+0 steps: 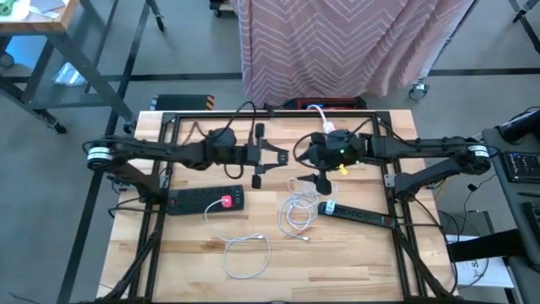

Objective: Insert USB
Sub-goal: Insert the white charger cable into the black charger adapter

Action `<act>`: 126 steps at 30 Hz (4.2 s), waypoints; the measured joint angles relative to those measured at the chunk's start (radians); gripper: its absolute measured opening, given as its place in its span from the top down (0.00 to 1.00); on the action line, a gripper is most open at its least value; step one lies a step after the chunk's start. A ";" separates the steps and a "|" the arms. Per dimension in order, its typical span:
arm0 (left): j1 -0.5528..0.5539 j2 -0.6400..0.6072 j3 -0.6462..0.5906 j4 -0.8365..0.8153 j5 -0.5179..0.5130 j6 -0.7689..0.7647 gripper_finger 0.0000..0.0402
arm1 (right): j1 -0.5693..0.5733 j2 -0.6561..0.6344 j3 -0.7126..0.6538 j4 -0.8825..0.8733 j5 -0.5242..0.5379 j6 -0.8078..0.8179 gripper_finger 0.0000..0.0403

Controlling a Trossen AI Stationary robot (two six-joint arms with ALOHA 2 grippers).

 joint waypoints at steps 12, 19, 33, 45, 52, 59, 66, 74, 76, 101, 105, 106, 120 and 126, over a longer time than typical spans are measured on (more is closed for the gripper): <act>0.002 -0.261 -0.083 -0.255 -0.175 -0.014 0.67 | 0.059 0.188 -0.035 -0.057 0.001 0.071 0.39; 0.002 -0.322 -0.102 -0.294 -0.176 -0.069 0.67 | 0.111 0.306 -0.032 -0.068 -0.004 0.174 0.47; -0.035 -0.323 -0.102 -0.391 -0.174 -0.151 0.67 | 0.231 0.509 -0.031 -0.104 0.169 0.547 0.58; -0.054 -0.411 -0.102 -0.564 -0.174 -0.146 0.67 | 0.225 0.452 0.180 -0.310 0.190 0.517 0.99; -0.061 -0.426 -0.102 -0.574 -0.174 -0.131 0.67 | 0.156 0.372 0.420 -0.504 0.401 0.339 1.00; -0.060 -0.433 -0.102 -0.584 -0.174 -0.078 0.67 | -0.086 0.333 0.492 -0.509 0.386 0.154 1.00; -0.060 -0.450 -0.103 -0.627 -0.174 -0.034 0.67 | -0.210 0.398 0.386 -0.430 0.149 0.022 1.00; -0.060 -0.459 -0.103 -0.651 -0.174 0.016 0.67 | -0.184 0.540 0.295 -0.607 0.130 0.010 1.00; -0.060 -0.463 -0.102 -0.646 -0.174 0.036 0.67 | -0.175 0.558 0.296 -0.653 0.131 0.021 1.00; -0.059 -0.451 -0.068 -0.619 -0.174 0.094 0.67 | -0.133 0.682 0.447 -0.724 0.193 -0.399 0.64; -0.059 -0.451 -0.068 -0.616 -0.174 0.068 0.67 | -0.132 0.759 0.447 -0.723 0.184 -0.423 0.69; -0.059 -0.451 -0.068 -0.615 -0.174 0.062 0.67 | -0.132 0.775 0.447 -0.723 0.184 -0.432 0.70; -0.059 -0.422 -0.068 -0.566 -0.174 0.045 0.67 | -0.131 0.837 0.447 -0.674 0.198 -0.482 0.84; -0.059 -0.397 -0.068 -0.560 -0.173 0.072 0.67 | -0.131 0.838 0.447 -0.668 0.214 -0.472 0.95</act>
